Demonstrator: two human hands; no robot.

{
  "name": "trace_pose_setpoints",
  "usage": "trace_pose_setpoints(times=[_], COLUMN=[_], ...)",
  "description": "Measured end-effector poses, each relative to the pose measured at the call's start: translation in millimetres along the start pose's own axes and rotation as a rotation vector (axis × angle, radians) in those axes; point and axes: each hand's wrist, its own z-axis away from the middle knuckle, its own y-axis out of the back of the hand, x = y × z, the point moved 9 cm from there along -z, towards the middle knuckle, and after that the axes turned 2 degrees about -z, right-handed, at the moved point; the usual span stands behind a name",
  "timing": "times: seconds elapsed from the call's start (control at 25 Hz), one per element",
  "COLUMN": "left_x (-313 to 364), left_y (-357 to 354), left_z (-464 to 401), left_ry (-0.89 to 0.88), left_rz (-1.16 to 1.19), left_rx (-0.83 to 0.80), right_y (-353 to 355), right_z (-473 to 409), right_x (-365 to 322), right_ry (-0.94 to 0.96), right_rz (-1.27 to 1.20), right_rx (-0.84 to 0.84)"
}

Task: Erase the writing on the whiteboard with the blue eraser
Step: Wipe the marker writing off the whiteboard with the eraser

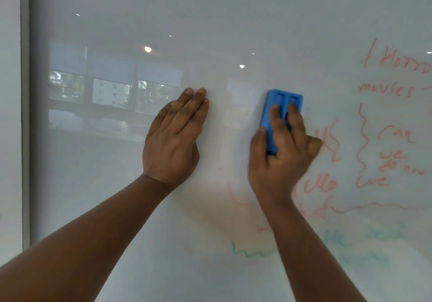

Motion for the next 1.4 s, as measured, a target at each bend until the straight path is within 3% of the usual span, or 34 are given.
trace_pose_setpoints(times=[0.12, 0.2, 0.28, 0.4, 0.52, 0.6, 0.76, 0.84, 0.96, 1.04, 1.24, 1.4], left_x=[-3, -4, -1, 5, 8, 8, 12, 13, 10, 9, 11, 9], left_y=[1, 2, 1, -3, -5, -4, -3, -5, -4, -5, -5, -4], left_z=[0, 2, 6, 9, 20, 28, 35, 36, 38, 39, 44, 49], left_ry=[0.015, 0.031, 0.020, -0.050, -0.105, -0.098, -0.088, -0.098, -0.083, -0.074, -0.058, -0.046], left_rz=[0.005, 0.000, -0.019, -0.035, -0.020, -0.015, -0.034, -0.026, -0.014, -0.007, -0.016, -0.015], left_rx=[-0.011, -0.021, -0.031, -0.060, -0.102, -0.113, -0.098, -0.103, -0.113, -0.121, -0.089, -0.083], right_y=[-24, -12, 9, 15, -8, 2, 41, 28, 5, 16, 31, 7], right_z=[50, 84, 71, 28, 66, 107, 88, 79, 114, 133, 95, 138], right_x=[-53, -49, -13, 19, -33, -32, 37, 28, -28, -15, 37, -32], right_ry=[0.253, 0.392, 0.342, 0.009, 0.200, 0.302, 0.042, -0.041, 0.191, 0.257, -0.094, 0.208], right_rz=[-0.080, -0.090, -0.030, 0.021, -0.025, -0.044, 0.026, 0.026, -0.046, -0.052, 0.098, -0.006], right_rx=[-0.159, -0.274, -0.220, -0.012, -0.120, -0.216, -0.044, 0.004, -0.140, -0.221, -0.009, -0.216])
